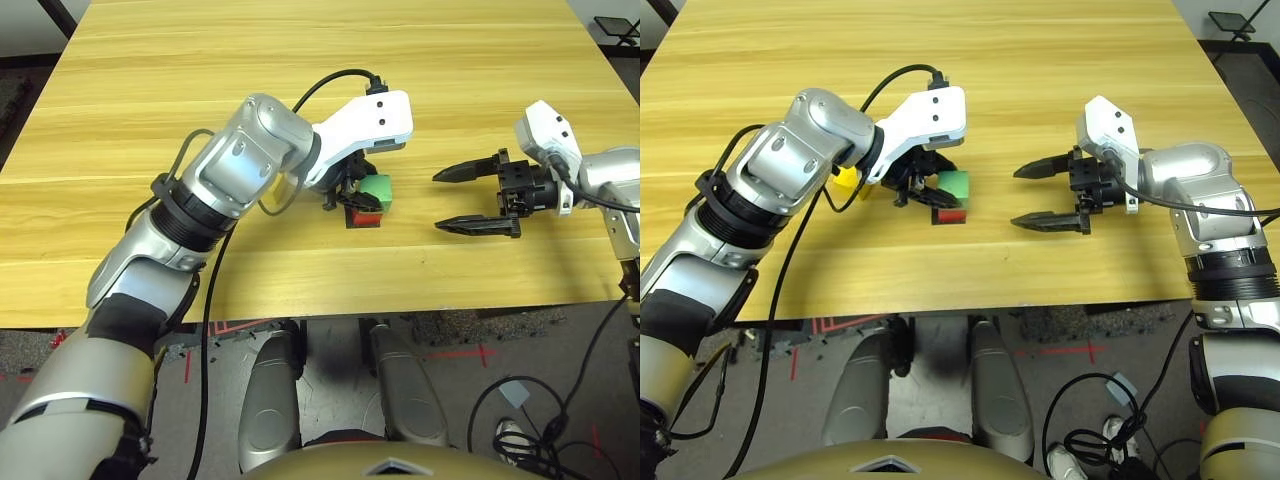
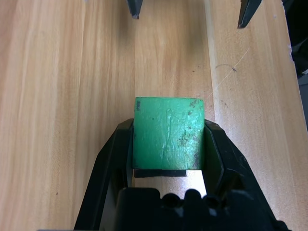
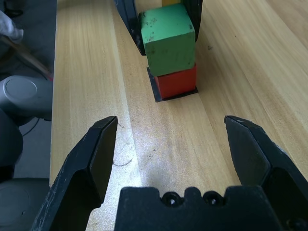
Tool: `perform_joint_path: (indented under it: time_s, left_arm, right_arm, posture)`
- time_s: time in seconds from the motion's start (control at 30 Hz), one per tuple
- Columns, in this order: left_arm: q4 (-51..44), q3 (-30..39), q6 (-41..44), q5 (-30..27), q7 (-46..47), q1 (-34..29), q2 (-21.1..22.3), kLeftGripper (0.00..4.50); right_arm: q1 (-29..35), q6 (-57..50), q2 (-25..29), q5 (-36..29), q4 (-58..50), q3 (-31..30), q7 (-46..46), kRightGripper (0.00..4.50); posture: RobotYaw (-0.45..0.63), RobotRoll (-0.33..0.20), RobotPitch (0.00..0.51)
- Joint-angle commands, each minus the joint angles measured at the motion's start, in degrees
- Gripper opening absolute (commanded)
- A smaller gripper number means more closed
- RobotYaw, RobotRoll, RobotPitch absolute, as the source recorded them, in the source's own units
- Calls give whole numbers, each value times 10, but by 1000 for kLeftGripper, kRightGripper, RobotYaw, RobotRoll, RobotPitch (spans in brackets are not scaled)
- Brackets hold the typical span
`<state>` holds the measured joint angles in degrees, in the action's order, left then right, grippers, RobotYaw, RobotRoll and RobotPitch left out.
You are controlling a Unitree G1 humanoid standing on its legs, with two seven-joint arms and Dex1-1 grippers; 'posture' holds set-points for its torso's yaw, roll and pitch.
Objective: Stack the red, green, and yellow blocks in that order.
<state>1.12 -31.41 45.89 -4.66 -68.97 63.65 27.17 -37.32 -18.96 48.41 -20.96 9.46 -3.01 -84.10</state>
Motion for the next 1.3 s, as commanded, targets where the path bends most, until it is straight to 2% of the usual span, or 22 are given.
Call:
perform_joint_path:
  time_s: [0.03,0.1,0.33,0.43,0.63,0.77,0.83,1.0,1.3]
  left_arm:
    - [0,-11,-11,6,-2,-8,0,2056]
    - [2,-12,-7,6,-3,-8,0,2056]
    - [-4,19,-11,-15,-10,2,1,4450]
    - [-11,50,-12,-36,-40,14,33,4485]
    - [-12,48,-131,-20,-173,-5,190,4485]
    - [41,53,-219,7,-205,-25,246,4485]
    - [84,58,-264,24,-203,-31,251,4485]
    - [195,68,-342,57,-164,-30,220,4485]
    - [308,70,-437,101,-146,-18,170,4485]
  right_arm:
    - [10,-5,8,-6,-12,8,1,4500]
    - [9,-6,8,-6,-11,8,1,4500]
    - [2,-9,6,-6,-7,7,1,4500]
    - [-3,-8,4,-5,-3,6,1,4500]
    - [-14,-6,-2,-2,7,1,1,4500]
    - [-22,-4,-10,0,15,-3,2,4500]
    - [-27,-1,-13,3,22,-5,1,4500]
    - [-38,2,-21,6,31,-9,0,4500]
    - [-38,-5,-18,6,27,-8,-1,4500]
  posture:
    - [-18,84,278]
    - [-17,83,279]
    - [2,78,276]
    - [12,76,272]
    - [25,77,267]
    - [49,81,263]
    - [56,80,262]
    - [57,70,261]
    - [41,58,262]
